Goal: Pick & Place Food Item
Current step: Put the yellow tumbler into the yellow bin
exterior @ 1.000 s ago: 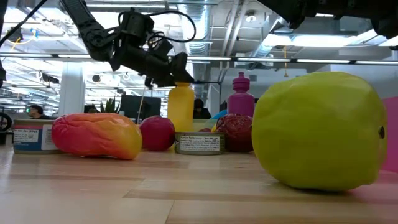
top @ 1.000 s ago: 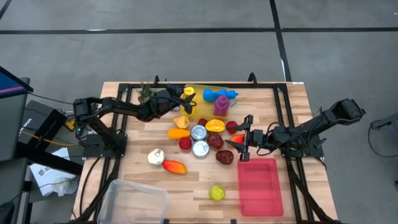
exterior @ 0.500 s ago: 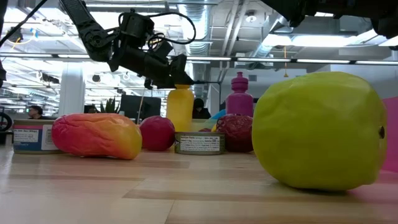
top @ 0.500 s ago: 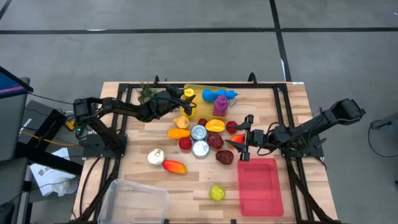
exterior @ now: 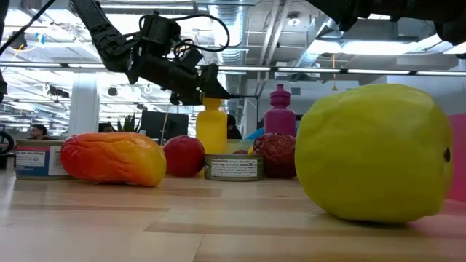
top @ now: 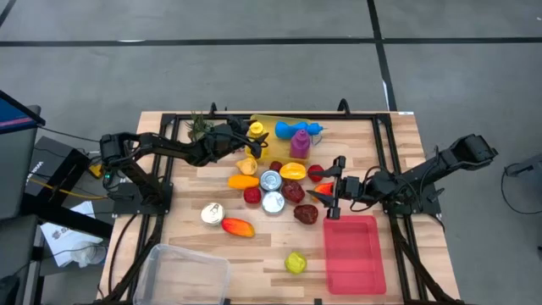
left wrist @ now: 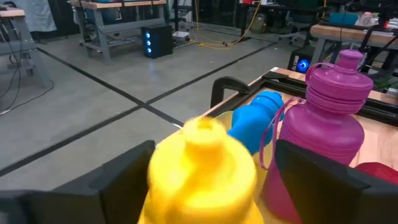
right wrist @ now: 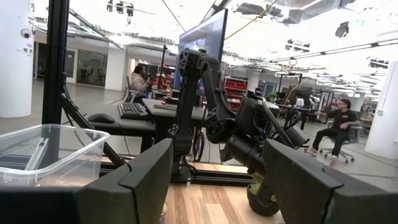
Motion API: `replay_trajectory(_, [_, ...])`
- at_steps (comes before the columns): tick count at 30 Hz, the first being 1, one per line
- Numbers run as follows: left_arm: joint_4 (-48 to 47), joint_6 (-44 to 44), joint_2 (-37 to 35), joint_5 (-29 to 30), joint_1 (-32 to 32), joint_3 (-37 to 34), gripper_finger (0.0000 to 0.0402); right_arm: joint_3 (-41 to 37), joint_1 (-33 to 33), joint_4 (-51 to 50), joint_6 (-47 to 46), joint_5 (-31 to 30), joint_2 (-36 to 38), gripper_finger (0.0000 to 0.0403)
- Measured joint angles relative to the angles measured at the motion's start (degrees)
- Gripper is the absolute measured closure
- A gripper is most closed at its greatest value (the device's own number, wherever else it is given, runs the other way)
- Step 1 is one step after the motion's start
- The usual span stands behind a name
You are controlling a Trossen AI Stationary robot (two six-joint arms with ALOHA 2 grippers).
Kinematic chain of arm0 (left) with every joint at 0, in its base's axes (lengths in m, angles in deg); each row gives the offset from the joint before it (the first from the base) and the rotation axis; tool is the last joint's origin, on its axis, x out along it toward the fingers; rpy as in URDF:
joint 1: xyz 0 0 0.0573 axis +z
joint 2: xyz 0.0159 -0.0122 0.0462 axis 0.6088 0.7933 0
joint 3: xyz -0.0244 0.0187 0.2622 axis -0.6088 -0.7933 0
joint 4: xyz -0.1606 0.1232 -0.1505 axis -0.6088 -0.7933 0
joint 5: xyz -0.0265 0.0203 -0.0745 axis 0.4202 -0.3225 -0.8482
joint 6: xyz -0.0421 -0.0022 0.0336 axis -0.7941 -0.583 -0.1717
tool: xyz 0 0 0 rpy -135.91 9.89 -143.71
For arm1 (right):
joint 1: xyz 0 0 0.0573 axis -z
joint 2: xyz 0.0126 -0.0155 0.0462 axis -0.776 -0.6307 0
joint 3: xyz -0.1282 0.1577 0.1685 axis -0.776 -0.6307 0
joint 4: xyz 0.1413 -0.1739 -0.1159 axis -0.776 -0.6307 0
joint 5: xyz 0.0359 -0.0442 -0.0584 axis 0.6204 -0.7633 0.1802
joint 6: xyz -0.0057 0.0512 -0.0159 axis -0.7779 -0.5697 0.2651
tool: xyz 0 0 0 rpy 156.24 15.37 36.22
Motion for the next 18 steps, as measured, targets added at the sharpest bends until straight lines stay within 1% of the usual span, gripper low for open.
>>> replay_trajectory(3, [0.0, 0.0, 0.0, 0.0, 0.0, 0.0, 0.0065, 0.0, 0.0, 0.0, 0.0, 0.0, 0.0, 0.0163])
replay_trajectory(10, [0.1, 0.0, 0.0, -0.2, 0.0, 0.0, 0.0102, 0.0, 0.0, 0.0, 0.0, 0.0, 0.0, 0.0163])
replay_trajectory(15, [2.9, 1.0, 0.0, -4.5, 0.0, 0.0, 0.0112, 0.0, 0.0, 0.0, 0.0, 0.0, 0.0, 0.0163])
replay_trajectory(18, [4.0, 2.3, -1.2, -4.6, 0.0, 0.0, 0.0112, 0.0, 0.0, 0.0, 0.0, 0.0, 0.0, 0.0163])
